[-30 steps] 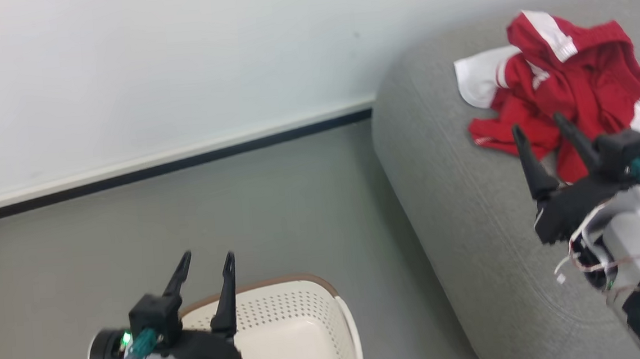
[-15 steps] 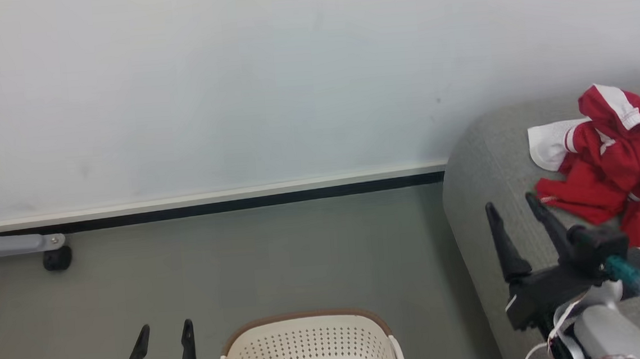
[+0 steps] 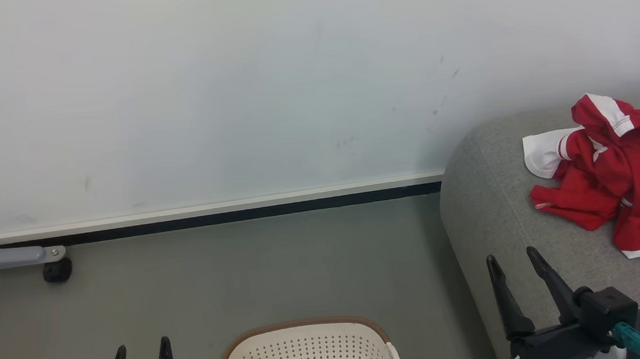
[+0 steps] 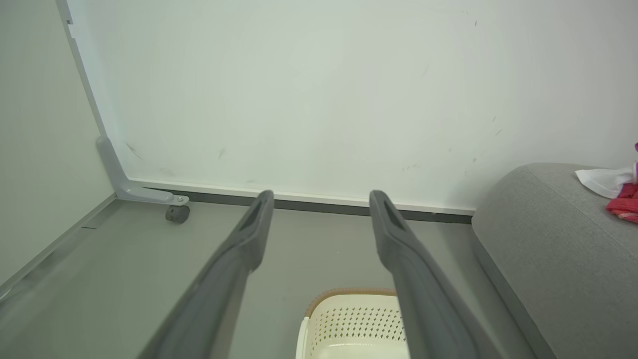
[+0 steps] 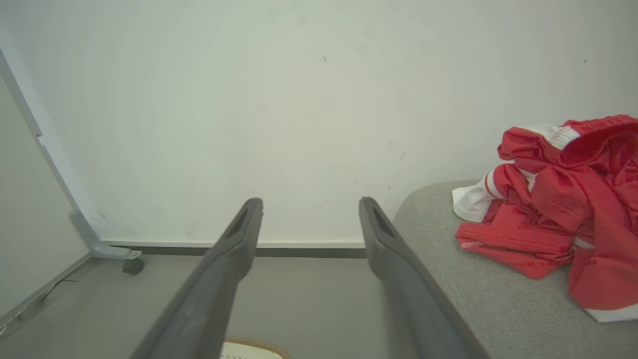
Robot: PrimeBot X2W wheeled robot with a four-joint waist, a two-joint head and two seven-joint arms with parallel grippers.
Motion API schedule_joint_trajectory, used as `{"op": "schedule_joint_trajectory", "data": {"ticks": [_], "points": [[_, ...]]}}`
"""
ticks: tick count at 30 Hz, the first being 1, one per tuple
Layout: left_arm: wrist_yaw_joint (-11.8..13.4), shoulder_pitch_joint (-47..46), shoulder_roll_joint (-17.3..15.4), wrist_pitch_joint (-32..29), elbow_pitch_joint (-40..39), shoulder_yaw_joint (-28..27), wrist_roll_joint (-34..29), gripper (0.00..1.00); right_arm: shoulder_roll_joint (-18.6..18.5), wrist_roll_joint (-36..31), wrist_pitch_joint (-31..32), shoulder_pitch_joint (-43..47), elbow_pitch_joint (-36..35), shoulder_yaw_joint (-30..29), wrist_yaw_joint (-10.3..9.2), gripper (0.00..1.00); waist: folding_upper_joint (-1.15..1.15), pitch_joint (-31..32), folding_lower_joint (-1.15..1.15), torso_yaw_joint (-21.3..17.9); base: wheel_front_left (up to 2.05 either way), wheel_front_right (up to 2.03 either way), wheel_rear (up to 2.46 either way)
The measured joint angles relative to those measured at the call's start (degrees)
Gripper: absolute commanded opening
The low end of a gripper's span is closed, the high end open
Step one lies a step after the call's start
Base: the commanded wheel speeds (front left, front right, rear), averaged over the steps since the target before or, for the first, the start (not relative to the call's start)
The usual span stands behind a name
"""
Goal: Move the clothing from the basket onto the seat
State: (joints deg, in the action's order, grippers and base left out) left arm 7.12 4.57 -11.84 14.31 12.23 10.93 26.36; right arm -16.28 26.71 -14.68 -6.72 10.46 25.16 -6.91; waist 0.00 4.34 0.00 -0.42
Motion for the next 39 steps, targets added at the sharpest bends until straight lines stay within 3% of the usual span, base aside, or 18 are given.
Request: {"op": "schedule_joint_trajectory", "data": {"ticks": [12,30,31,39], "points": [[0.00,2.18,1.21,0.00,-1.91,-3.18,-3.24,1.00,0.30,-2.05,-0.01,4.50,-4.02,-4.02,-0.23,1.00,0.00,-0.12,0.00,-1.98,0.00,0.00,0.00],[0.00,2.77,2.29,0.00,-3.25,-5.02,-6.01,1.00,1.81,-5.02,-0.01,6.47,-6.11,-8.89,-0.24,1.00,0.00,-0.66,0.00,-0.87,0.00,0.00,0.00],[-0.03,2.82,2.37,-0.03,-2.97,-5.08,-5.98,0.00,1.90,-5.12,0.00,6.47,-5.86,-8.88,-0.23,0.00,0.00,-0.70,0.00,-0.75,0.00,0.00,0.00],[-0.51,4.16,3.60,-0.68,0.02,-4.91,-4.70,0.00,3.58,-4.04,0.57,8.65,-2.77,-8.72,0.11,0.00,0.01,-0.79,0.00,-0.72,0.00,0.00,0.00]]}}
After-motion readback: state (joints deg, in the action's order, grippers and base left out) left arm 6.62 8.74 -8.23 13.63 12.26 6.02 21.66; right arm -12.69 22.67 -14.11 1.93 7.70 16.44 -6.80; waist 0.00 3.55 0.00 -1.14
